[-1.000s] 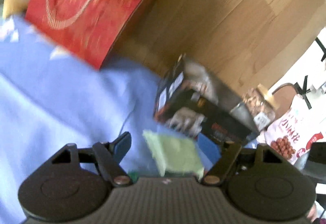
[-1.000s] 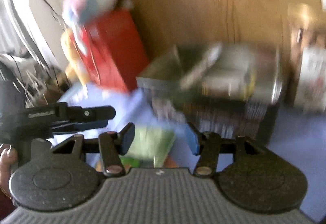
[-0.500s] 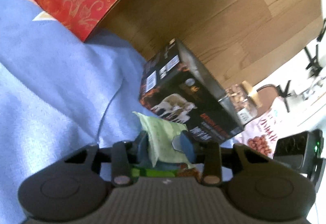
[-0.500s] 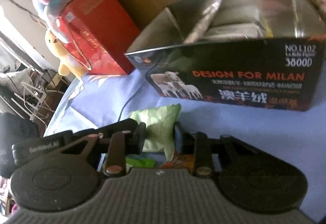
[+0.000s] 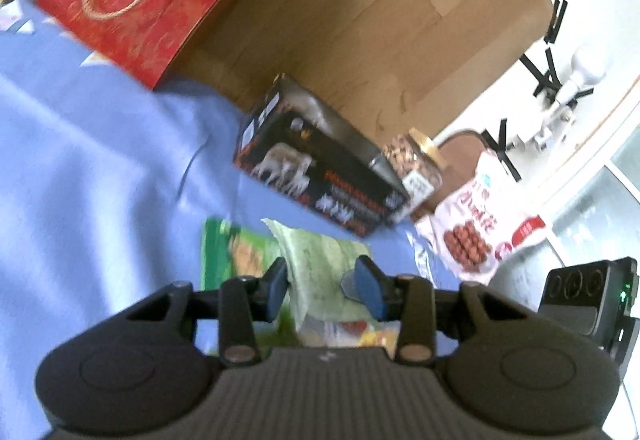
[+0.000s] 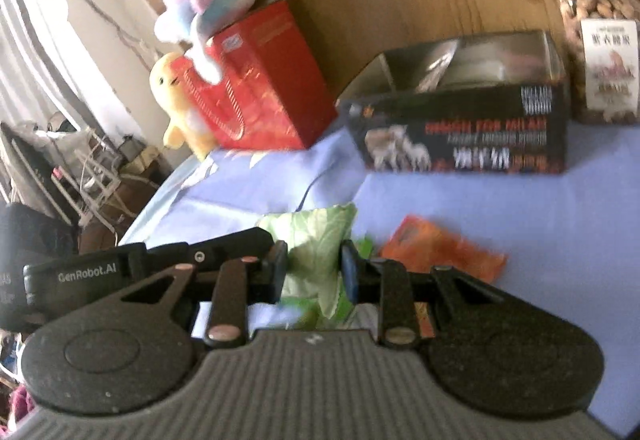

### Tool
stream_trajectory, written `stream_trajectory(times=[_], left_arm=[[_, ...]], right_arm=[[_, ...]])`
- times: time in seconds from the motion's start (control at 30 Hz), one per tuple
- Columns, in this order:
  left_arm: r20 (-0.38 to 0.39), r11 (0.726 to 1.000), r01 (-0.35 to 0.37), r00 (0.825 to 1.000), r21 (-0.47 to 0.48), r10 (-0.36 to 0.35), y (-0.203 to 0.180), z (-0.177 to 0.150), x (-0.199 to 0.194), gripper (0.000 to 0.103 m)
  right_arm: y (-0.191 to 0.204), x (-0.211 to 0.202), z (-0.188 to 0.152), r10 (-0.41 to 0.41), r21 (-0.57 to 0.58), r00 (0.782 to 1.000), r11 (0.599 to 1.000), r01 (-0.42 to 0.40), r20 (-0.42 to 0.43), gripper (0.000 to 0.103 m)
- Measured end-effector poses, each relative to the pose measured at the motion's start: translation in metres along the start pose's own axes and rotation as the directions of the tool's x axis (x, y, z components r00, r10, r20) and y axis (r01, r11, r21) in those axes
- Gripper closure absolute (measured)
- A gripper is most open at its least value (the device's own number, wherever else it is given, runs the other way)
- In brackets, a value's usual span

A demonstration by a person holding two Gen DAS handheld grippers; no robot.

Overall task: Organize snacks
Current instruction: 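Carry the light green packet into the black tin box and release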

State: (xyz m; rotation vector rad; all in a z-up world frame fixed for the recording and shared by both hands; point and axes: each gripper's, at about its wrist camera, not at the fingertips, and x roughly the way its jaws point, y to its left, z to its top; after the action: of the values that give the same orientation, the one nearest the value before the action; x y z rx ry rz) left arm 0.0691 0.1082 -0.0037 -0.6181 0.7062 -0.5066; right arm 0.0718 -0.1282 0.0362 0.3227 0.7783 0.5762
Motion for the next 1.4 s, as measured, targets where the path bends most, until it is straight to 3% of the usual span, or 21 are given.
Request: stream_trajectory(times=[0.33, 0.5, 0.57, 0.67, 0.87, 1.07, 1.33, 1.4], left_arm=[[-0.058, 1.000, -0.014, 0.998, 0.028, 0.016, 0.011, -0.030, -0.014, 0.064], [-0.061, 0.999, -0.032, 0.998, 0.033, 0.034, 0.015, -0.033, -0.012, 0.054], [-0.059, 0.999, -0.037, 0.998, 0.027, 0.038, 0.018, -0.032, -0.014, 0.054], [-0.060, 0.999, -0.040, 0.997, 0.019, 0.041, 0.022, -0.029, -0.015, 0.050], [-0.077, 0.999, -0.034, 0.996, 0.026, 0.036, 0.020, -0.030, -0.018, 0.050], [-0.081, 0.998, -0.052, 0.995, 0.046, 0.056, 0.018, -0.031, -0.036, 0.042], [-0.130, 0.998, -0.032, 0.991, 0.061, 0.040, 0.013, -0.046, -0.043, 0.043], [-0.140, 0.996, -0.035, 0.989, 0.082, 0.046, 0.008, -0.052, -0.041, 0.059]], right_arm=[[0.015, -0.003, -0.043, -0.047, -0.068, 0.999, 0.997, 0.048, 0.018, 0.071], [0.009, -0.008, -0.049, -0.026, -0.052, 0.999, 0.998, 0.027, 0.021, 0.069], [0.010, -0.009, -0.052, -0.017, -0.070, 1.000, 0.997, 0.018, 0.015, 0.063], [0.020, -0.008, -0.058, 0.000, -0.142, 1.000, 0.990, -0.001, -0.005, 0.049], [0.046, -0.004, -0.071, -0.059, -0.372, 0.998, 0.926, 0.057, 0.008, 0.042], [0.050, -0.013, -0.076, -0.067, -0.448, 0.998, 0.892, 0.065, 0.010, 0.041], [0.048, -0.019, -0.092, -0.033, -0.419, 0.998, 0.908, 0.005, -0.060, 0.042], [0.051, -0.017, -0.095, -0.021, -0.431, 0.998, 0.902, -0.008, -0.062, 0.046]])
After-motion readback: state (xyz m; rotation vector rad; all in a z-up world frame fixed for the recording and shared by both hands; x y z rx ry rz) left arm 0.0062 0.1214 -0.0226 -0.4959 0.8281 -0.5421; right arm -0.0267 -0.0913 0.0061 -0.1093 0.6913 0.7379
